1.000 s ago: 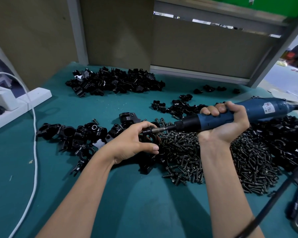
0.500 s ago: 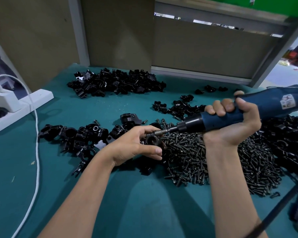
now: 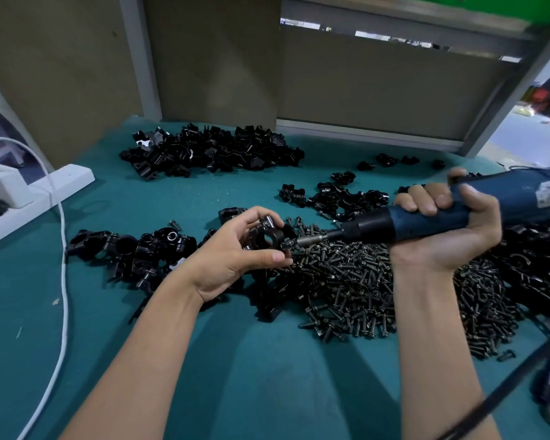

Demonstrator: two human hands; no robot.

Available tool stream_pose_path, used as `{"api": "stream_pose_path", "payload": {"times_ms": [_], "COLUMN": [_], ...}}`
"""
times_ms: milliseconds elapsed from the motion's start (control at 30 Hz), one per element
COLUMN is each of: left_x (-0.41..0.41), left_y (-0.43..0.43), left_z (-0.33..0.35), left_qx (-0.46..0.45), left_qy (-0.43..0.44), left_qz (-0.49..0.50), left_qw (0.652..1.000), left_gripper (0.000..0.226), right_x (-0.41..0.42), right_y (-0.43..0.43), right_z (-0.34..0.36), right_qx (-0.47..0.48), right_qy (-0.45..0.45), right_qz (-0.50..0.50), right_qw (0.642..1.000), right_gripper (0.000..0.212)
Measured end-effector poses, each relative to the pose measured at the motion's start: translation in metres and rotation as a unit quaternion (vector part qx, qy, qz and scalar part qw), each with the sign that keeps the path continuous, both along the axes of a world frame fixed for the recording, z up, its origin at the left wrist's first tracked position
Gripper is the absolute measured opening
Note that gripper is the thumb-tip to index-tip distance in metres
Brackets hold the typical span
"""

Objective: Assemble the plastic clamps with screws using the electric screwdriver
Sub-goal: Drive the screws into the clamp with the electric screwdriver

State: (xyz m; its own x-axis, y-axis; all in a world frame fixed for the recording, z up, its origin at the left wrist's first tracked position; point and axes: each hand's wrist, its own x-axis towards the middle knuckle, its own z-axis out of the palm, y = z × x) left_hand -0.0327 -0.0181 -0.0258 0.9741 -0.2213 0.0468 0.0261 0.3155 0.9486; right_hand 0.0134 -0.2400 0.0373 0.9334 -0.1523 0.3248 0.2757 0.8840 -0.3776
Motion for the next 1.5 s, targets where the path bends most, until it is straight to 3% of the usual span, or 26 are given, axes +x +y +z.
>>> {"api": "stream_pose_path", "payload": {"times_ms": [367,933,1300,1500], "left_x": [0.0,0.001,0.001,0.001], "left_y": [-0.002,-0.004,-0.004,-0.003], "left_z": [-0.001,-0.005,-0.004,-0.003], "left_qx": [0.097,0.046,0.142,0.146], "left_qy": [-0.026,0.006,-0.029,-0.037], "left_qz": [0.01,-0.005,0.011,0.007], "left_qw": [0.995,0.999,0.989,0.989], "left_gripper": [0.049,0.04,0.043,0.045], "right_x": [0.001,0.004,0.004,0.004], "right_y": [0.002,0.002,0.003,0.004], "right_z": [-0.005,-0.012,-0.014,-0.015], "right_qx": [0.001,0.0,-0.012,-0.015], "right_qy": [0.012,0.026,0.054,0.058], "right_qz": [0.006,0.007,-0.005,-0.009], "right_qw": [1.0,1.0,0.998,0.998], "right_gripper": [0.011,0.01,0.01,0.008]}}
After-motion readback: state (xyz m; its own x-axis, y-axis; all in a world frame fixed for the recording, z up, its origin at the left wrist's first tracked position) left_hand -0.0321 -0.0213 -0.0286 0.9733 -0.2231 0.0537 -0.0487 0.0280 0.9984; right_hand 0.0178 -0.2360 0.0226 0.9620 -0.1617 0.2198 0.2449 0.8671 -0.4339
